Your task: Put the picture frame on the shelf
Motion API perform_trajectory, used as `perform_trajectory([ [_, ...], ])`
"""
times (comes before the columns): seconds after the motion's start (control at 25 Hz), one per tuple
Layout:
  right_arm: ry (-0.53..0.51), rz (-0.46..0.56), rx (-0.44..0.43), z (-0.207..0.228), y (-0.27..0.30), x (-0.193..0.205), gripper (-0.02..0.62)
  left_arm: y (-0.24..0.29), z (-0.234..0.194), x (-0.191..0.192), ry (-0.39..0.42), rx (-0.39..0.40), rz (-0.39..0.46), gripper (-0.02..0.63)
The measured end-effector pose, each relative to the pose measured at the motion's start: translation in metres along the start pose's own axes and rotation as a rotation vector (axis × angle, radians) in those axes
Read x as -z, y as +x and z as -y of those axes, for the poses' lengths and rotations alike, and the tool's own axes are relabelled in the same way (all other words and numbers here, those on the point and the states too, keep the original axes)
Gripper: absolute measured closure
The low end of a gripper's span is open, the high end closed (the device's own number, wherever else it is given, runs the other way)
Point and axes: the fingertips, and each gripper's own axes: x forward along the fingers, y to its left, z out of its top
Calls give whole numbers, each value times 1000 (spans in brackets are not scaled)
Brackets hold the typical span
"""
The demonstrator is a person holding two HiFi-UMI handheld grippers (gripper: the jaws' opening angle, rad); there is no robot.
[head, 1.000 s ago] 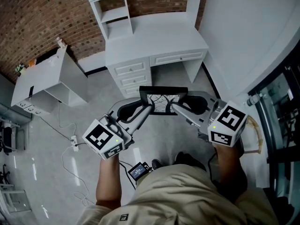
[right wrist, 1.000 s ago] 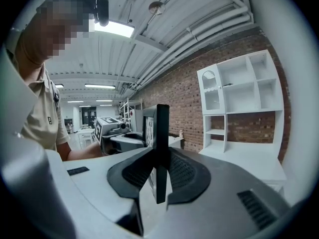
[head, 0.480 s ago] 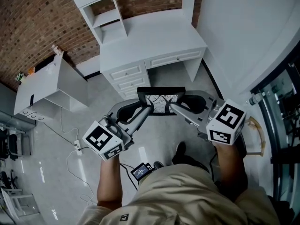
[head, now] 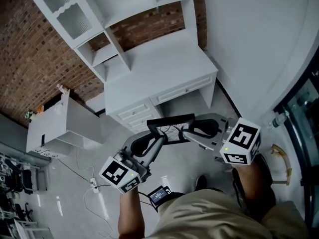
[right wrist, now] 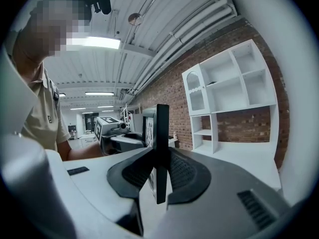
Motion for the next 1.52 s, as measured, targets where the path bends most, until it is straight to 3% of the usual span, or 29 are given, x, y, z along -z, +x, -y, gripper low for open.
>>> perform_trajectory([
  [0.4,40,-1,22,81,0,1,514,70,-43,1,-24,32,-30,525],
  [1.08,43,-45,219,264,69,-37,514,197,-212,-19,-10,209,22,523],
  [1.2,78,-44,222,288,70,-34,514,215,-225,-17,-24,223,-4,523],
  [1.4,123,-49,219,346,62,-59,514,265,-256,-45,-41,221,-42,523],
  [1.52,85,-74,185,401,48,-56,512,319,-269,-40,-48,184,-16,523],
])
